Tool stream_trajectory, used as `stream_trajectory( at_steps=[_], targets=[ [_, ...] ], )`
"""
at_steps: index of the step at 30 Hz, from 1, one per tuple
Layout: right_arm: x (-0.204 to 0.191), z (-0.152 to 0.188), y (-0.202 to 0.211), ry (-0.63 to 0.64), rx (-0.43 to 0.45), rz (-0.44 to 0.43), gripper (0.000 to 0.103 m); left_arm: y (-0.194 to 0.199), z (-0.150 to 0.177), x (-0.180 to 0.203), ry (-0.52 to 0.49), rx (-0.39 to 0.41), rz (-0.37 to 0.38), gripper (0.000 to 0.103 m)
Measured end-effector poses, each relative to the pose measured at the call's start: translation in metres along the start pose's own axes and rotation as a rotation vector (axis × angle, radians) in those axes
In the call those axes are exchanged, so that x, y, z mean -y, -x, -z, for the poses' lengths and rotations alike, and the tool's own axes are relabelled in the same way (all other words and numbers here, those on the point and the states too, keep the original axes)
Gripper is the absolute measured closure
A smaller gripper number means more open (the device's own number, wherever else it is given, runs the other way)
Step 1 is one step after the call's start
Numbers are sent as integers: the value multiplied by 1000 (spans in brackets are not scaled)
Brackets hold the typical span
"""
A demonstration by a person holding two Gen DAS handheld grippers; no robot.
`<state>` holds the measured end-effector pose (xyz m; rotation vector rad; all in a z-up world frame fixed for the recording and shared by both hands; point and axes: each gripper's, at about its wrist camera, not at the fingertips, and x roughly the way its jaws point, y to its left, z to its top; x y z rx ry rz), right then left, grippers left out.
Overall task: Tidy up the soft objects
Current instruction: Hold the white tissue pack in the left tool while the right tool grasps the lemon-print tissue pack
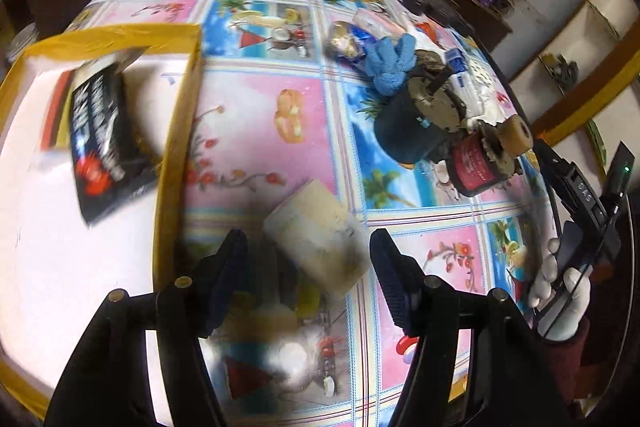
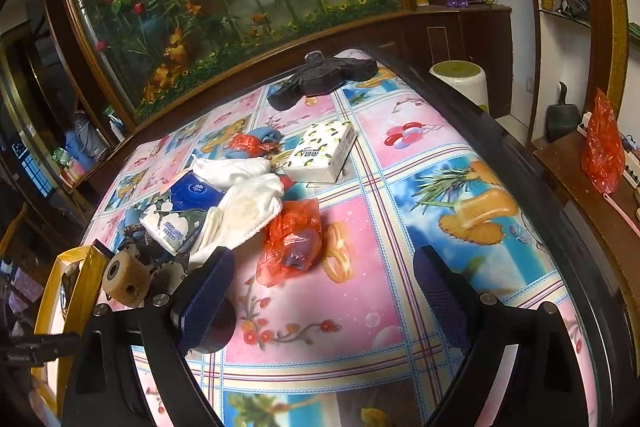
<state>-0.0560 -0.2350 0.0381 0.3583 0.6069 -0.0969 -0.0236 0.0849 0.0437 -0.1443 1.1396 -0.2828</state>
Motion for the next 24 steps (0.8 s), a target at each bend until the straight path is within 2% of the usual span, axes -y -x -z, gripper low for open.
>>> stream_trajectory(
  at_steps=[5,7,8,11,12,13,14,16,19,24],
  targets=[
    [3,0,0,-16,-6,5,11,-23,7,9,57,-3,12,40],
    [4,0,-1,-16,-11,9,11,-29,4,21,24,48,-46,32],
    [4,0,-2,-16,-16,9,11,-33,3,26,2,62,-84,32],
    [5,0,-5,-20,-26,16,11,-41,5,36,-64,89,-138,32],
    [6,-1,-5,-25,-29,17,11,-40,7,36,-71,101,-142,38],
    [7,-1,-6,-29,-31,18,11,-38,8,35,-75,109,-134,50],
    [9,-2,-6,-37,-34,16,11,-36,9,33,-75,111,-112,52],
    [11,-2,-6,-49,-38,13,11,-31,10,24,-45,114,-62,52],
    [15,-3,-6,-69,-40,12,11,-26,15,9,-5,161,20,52],
    [26,-3,-11,-133,-68,-13,11,-25,21,-1,30,213,64,52]
  ],
)
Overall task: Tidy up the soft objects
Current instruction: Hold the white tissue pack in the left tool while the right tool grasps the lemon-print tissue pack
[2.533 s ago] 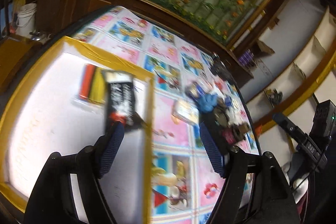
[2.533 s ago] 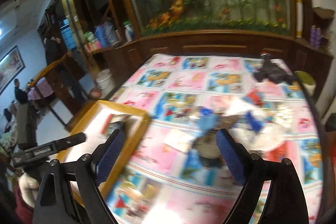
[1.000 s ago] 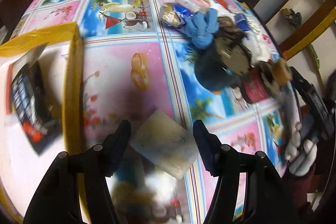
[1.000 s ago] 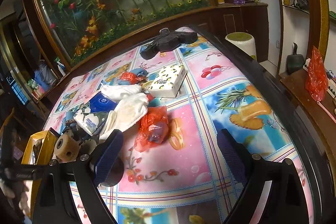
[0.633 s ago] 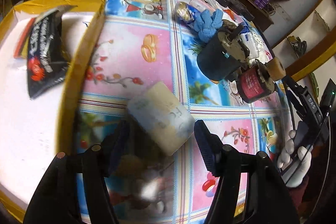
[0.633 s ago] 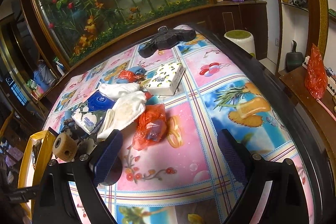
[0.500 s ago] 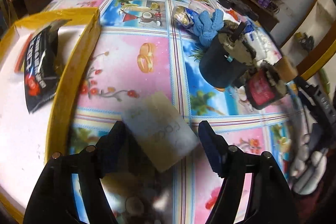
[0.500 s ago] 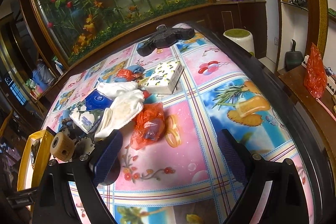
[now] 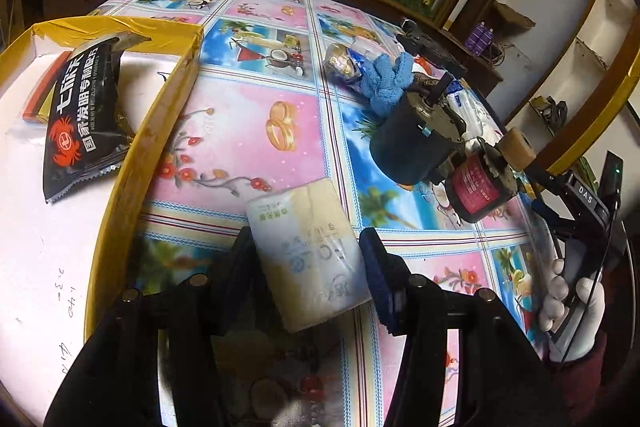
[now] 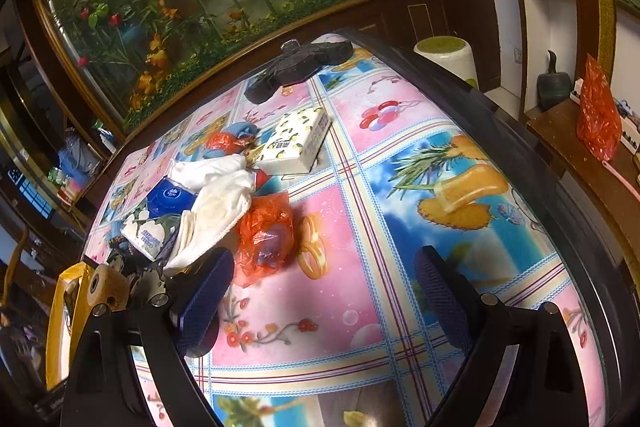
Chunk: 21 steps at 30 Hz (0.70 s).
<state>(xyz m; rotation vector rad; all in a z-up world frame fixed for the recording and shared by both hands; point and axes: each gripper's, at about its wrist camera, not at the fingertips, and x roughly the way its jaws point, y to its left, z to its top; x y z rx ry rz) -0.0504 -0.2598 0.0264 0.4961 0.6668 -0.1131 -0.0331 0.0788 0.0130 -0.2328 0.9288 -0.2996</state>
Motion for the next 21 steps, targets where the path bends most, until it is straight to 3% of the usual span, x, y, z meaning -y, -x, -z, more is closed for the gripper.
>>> stream_trajectory(
  at_steps=[7,9,14,21],
  targets=[
    [4,-22,-1,-57,-85,-41,11,4,3,-10,54,13,66,52],
    [-2,-52,-14,-57,-128,-22,11,5,4,-10,62,16,72,52],
    [-23,-104,-63,-5,-212,85,11,6,6,-14,88,24,97,52],
    [-53,-130,-128,27,-284,211,16,6,6,-16,99,27,107,52]
  ],
)
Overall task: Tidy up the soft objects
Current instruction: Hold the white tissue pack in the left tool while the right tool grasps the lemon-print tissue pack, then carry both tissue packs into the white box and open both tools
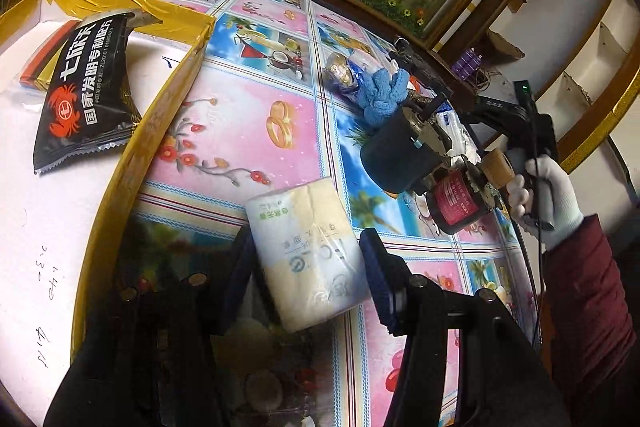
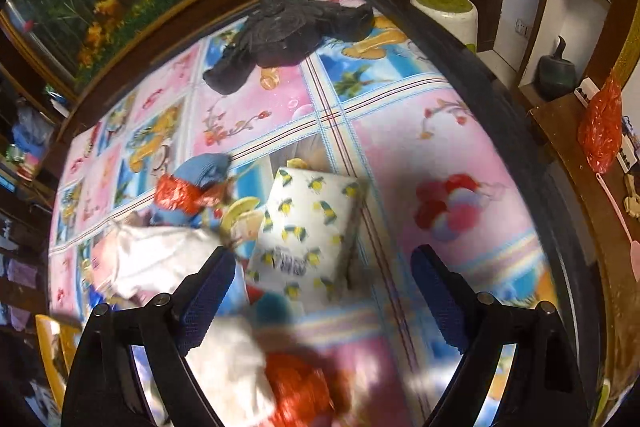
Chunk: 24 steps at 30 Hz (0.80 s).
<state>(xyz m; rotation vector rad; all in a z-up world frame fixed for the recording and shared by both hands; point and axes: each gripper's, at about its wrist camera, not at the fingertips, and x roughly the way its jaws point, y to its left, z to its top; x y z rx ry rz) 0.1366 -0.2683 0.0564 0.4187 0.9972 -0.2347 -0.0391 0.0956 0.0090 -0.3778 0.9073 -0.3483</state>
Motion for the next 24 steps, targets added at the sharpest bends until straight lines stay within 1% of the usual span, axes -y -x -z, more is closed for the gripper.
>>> stream_trajectory(
  at_steps=[1,2,3,4,5,8,10,11,12,13,14,15,18,19,20,22,24],
  targets=[
    [-4,-3,-7,-4,-22,1,21,0,0,0,0,0,0,52],
    [-8,-5,-12,2,-37,4,23,0,0,0,0,0,0,52],
    [-12,-8,-15,20,-40,22,27,0,0,0,-1,0,-1,52],
    [-16,-11,-18,41,-36,39,45,0,0,0,-1,-1,-1,52],
    [-18,-11,-19,61,-37,49,49,0,0,0,-1,0,-1,52],
    [-17,-4,-8,69,-22,28,50,0,0,1,-1,0,-1,52],
    [-15,-1,-2,69,-11,29,50,0,0,1,-2,-1,2,53],
    [-6,5,21,60,23,13,50,1,1,0,-3,1,2,53],
    [-3,9,33,59,42,2,50,2,1,0,-3,3,1,53],
    [-3,9,33,59,42,2,50,3,2,0,-5,7,-4,53],
    [-1,14,50,66,67,-2,50,7,3,0,-5,13,-6,53],
    [-3,26,77,91,104,-6,50,11,4,0,0,20,0,53],
    [-7,50,120,132,148,-38,50,35,4,-1,16,62,33,53],
    [-7,50,120,132,148,-38,50,44,3,-2,19,78,38,53],
    [-13,67,143,162,163,-67,50,52,2,-5,27,88,43,53],
    [-21,82,158,184,169,-99,50,72,0,-15,55,107,58,53],
    [-33,99,171,216,168,-140,50,93,0,-28,74,131,48,53]
  ],
)
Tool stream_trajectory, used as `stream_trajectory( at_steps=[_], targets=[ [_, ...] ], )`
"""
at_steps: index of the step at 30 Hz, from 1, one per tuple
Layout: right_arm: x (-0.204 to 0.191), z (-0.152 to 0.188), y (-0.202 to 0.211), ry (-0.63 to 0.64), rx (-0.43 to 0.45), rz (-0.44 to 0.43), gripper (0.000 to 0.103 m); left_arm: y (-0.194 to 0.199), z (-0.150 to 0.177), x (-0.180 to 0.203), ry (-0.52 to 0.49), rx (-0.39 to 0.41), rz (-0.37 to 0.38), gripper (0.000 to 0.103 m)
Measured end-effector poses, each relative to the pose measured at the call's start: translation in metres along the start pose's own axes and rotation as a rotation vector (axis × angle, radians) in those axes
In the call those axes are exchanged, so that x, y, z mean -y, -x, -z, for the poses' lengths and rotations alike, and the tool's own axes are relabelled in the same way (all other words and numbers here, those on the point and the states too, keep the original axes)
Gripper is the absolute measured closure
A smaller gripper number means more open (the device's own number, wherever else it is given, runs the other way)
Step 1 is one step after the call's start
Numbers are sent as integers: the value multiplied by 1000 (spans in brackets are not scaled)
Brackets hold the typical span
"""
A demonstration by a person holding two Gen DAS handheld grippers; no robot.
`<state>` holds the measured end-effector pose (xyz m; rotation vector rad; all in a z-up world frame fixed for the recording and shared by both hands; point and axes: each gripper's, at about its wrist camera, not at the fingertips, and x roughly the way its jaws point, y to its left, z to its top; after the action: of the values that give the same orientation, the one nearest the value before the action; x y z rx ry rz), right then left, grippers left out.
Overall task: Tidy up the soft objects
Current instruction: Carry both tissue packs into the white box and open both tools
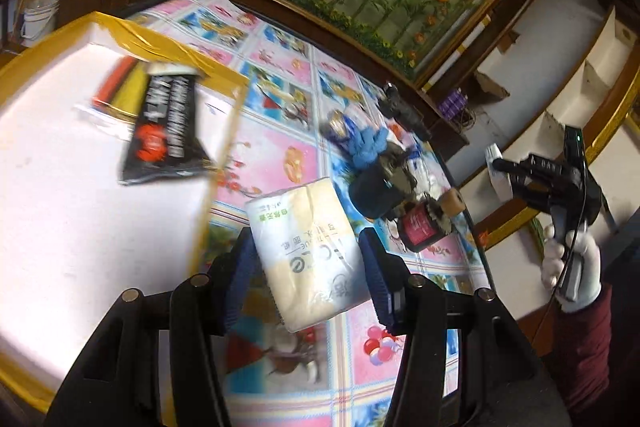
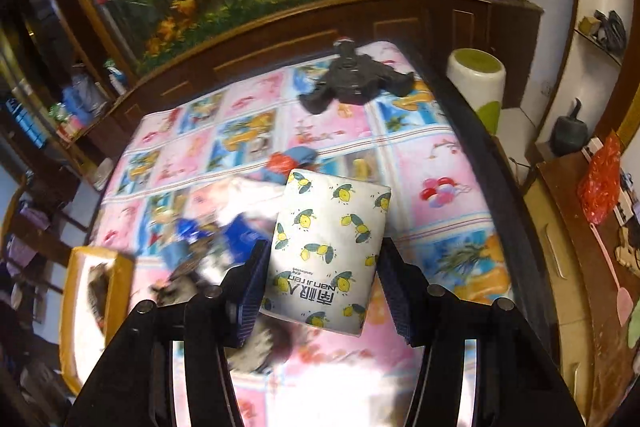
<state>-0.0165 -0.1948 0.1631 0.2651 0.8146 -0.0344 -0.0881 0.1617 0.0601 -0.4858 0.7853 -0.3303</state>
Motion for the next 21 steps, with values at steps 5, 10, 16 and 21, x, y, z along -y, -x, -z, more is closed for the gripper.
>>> stream_trajectory(
  at_steps=[5,10,16,21],
  targets=[
    [-31,18,21,60,-14,-82,50,50,-19,-43,-4,76,-141,53],
    [-96,37,16,157,-58,-207,50,69,-52,-84,-3,84,-283,53],
    [-159,49,-26,241,-139,-286,50,52,-85,-115,-6,59,-337,53],
    [-206,53,-66,285,-209,-324,50,21,-108,-133,-8,19,-361,52]
  ],
)
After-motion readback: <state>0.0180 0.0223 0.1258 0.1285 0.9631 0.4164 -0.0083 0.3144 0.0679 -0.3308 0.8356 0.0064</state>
